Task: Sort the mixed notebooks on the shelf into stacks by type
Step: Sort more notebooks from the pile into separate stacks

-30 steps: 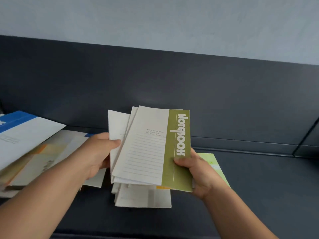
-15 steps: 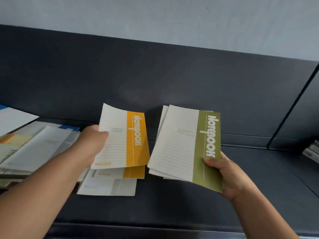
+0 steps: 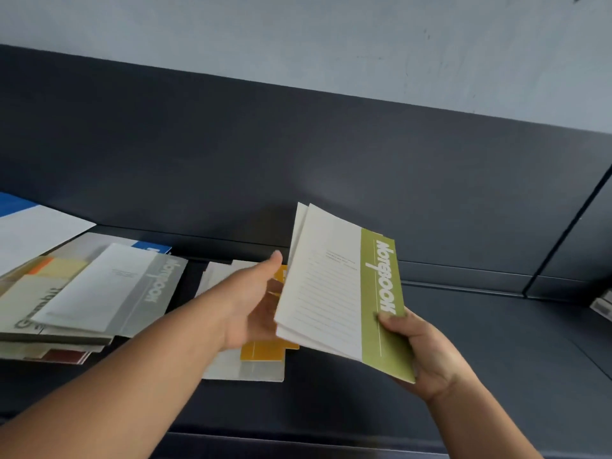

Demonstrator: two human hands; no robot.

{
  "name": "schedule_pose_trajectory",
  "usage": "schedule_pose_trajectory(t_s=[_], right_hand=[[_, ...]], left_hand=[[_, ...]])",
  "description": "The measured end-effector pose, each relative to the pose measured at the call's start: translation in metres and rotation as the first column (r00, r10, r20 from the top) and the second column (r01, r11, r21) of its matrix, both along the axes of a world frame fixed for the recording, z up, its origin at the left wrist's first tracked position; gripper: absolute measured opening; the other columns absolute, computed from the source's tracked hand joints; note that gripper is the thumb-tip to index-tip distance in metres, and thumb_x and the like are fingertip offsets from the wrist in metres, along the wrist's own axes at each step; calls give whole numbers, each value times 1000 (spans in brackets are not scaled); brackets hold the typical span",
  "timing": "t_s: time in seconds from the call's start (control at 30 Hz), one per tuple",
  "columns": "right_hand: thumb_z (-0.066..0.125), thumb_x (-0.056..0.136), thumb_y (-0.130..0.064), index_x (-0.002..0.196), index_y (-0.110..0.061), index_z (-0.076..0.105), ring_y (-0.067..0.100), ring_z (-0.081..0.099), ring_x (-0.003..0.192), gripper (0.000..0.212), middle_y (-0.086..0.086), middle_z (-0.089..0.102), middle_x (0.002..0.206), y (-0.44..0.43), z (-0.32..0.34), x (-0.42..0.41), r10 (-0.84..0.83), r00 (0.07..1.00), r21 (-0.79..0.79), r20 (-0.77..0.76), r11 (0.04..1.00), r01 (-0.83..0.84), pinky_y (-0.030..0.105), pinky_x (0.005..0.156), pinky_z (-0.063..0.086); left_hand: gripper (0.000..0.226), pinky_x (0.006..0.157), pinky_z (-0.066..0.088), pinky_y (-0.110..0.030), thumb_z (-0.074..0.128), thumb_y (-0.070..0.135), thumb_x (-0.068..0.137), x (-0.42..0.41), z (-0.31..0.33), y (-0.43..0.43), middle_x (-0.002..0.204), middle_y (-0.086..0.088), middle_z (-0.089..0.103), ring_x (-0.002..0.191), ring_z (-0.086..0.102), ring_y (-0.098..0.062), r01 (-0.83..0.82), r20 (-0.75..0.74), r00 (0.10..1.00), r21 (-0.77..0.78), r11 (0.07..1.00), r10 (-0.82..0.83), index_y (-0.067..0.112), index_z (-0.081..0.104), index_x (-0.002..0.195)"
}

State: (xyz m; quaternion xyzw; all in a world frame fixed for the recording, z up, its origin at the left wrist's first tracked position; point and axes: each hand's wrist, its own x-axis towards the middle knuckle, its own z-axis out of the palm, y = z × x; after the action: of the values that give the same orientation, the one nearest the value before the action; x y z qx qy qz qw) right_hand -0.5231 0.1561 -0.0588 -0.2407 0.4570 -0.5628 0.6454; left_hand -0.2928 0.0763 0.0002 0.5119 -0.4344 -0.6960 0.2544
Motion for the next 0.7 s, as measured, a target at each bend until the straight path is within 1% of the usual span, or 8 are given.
schedule_pose_trajectory(t_s=[0.03, 0.07, 0.2, 0.33, 0.4, 0.47, 0.6, 0.7], right_hand=[[59, 74, -6, 127, -10, 59, 33, 72, 85, 53, 18, 70, 115, -2, 1, 6, 19, 1000, -5, -7, 1000, -19, 41, 67, 60], [59, 75, -6, 127, -11, 58, 34, 71, 89, 52, 19, 70, 117, -4, 2, 12, 37, 999, -8, -19, 999, -37, 43, 69, 60], [56, 84, -2, 128, -14, 58, 35, 70, 94, 46, 18, 69, 120, -11, 6, 26, 67, 996, -17, -67, 998, -68, 44, 72, 60], [49, 91, 3, 127, -15, 57, 36, 70, 98, 41, 17, 70, 118, -16, 7, 38, 46, 995, -17, -84, 999, -48, 47, 74, 59], [47, 93, 4, 127, -18, 58, 39, 67, 105, 42, 15, 70, 119, -19, 7, 44, 26, 995, -11, -101, 1000, -27, 51, 81, 57], [46, 93, 5, 127, -20, 58, 41, 65, 111, 44, 15, 70, 119, -20, 7, 48, 5, 993, 1, -119, 1000, -5, 56, 89, 53], [47, 94, 5, 124, -20, 59, 41, 66, 108, 40, 15, 71, 116, -21, 10, 55, -14, 985, 22, -174, 1000, 19, 57, 88, 54], [49, 95, 3, 123, -23, 60, 40, 68, 105, 40, 13, 72, 115, -19, 12, 58, -25, 977, 29, -210, 999, 32, 57, 85, 55]], left_hand=[[48, 77, 56, -43, 46, 49, 96, 1, 2, 3, 101, -11, 72, 94, 68, -29, 43, -127, 991, 59, 997, -35, 8, 70, 101], [42, 76, 56, -42, 44, 40, 99, 2, 2, 4, 102, -12, 73, 96, 69, -30, 60, -175, 983, 53, 997, -50, 8, 70, 105], [24, 77, 54, -42, 48, 19, 100, 14, 1, 1, 102, -14, 73, 95, 67, -31, -88, -60, 995, -30, 996, 86, 6, 67, 108], [18, 75, 57, -41, 59, 20, 95, 30, 0, -8, 96, -12, 75, 90, 70, -30, -130, -1, 991, -79, 988, 130, 7, 66, 106], [17, 70, 56, -41, 56, 23, 97, 37, 1, -10, 95, -15, 73, 89, 69, -32, -212, -35, 977, -44, 976, 211, 9, 64, 100], [15, 71, 54, -42, 51, 18, 99, 43, -1, -14, 99, -17, 70, 92, 66, -34, -258, -62, 964, -17, 966, 257, 10, 63, 100], [19, 69, 54, -39, 48, 13, 100, 53, -13, -24, 108, -15, 69, 100, 65, -34, -202, -46, 979, -52, 978, 199, 13, 64, 110], [20, 70, 53, -38, 46, 12, 101, 57, -16, -27, 105, -13, 69, 99, 64, -31, -178, -43, 983, -62, 982, 176, 15, 64, 110]])
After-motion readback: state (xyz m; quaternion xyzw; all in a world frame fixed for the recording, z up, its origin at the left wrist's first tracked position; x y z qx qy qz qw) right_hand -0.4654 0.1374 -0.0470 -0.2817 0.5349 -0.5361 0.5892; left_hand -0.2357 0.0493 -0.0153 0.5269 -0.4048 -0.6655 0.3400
